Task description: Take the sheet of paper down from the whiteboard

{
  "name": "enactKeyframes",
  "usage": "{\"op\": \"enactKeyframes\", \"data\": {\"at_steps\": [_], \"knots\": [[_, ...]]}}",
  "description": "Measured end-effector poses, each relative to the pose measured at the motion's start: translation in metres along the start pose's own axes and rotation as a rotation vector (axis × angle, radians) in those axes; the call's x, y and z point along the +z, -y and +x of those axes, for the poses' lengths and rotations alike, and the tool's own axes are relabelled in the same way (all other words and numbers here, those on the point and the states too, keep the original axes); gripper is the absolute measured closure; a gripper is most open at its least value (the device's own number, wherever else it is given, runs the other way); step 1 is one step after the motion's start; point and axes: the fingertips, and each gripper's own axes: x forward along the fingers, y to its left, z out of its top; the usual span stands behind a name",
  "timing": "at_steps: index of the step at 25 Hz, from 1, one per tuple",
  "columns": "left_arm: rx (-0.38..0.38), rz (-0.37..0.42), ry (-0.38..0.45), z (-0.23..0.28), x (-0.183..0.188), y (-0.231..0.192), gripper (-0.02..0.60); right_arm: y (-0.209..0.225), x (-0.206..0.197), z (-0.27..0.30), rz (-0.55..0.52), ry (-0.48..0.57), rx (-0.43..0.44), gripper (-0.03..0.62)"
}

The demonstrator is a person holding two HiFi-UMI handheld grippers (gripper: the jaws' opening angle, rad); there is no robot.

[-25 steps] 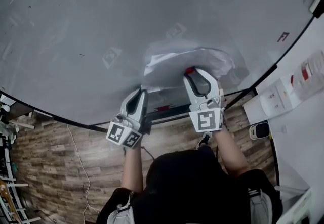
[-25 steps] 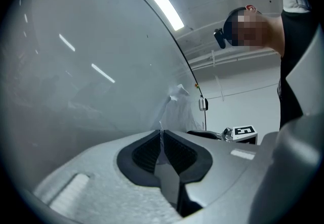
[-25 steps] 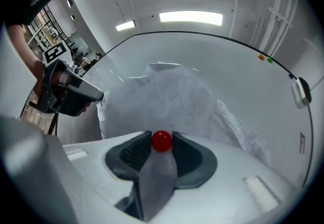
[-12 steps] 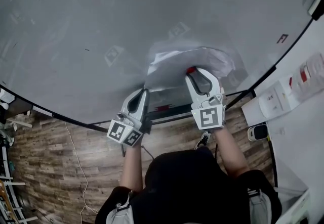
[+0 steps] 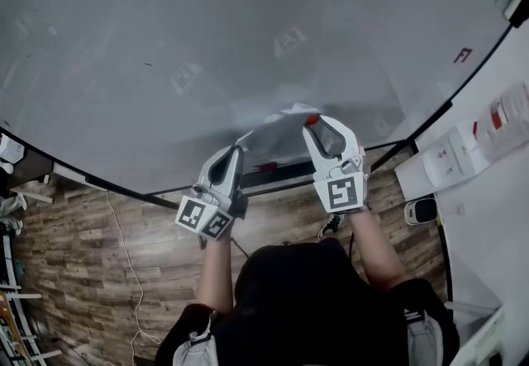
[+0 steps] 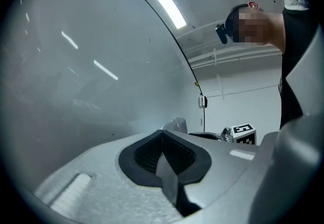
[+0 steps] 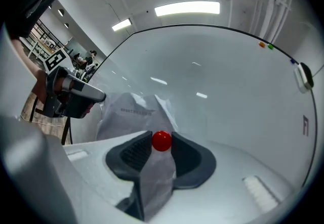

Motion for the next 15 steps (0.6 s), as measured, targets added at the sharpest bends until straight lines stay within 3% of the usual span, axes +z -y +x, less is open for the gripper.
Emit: {"op": "enactKeyframes", "data": {"at_steps": [7,15], "knots": [[-0.014,-0.025,-0.046,-0.019,-0.016,0.009,0.572,-0.022,-0.017,-0.025,0.04,-0.059,0.008,0.47],[0.059,-0.014,-0.074,-0.059,-0.024,0.023,0.572,-0.056,-0.037,-0.06,0.088,-0.109,0.058,0.47]]}}
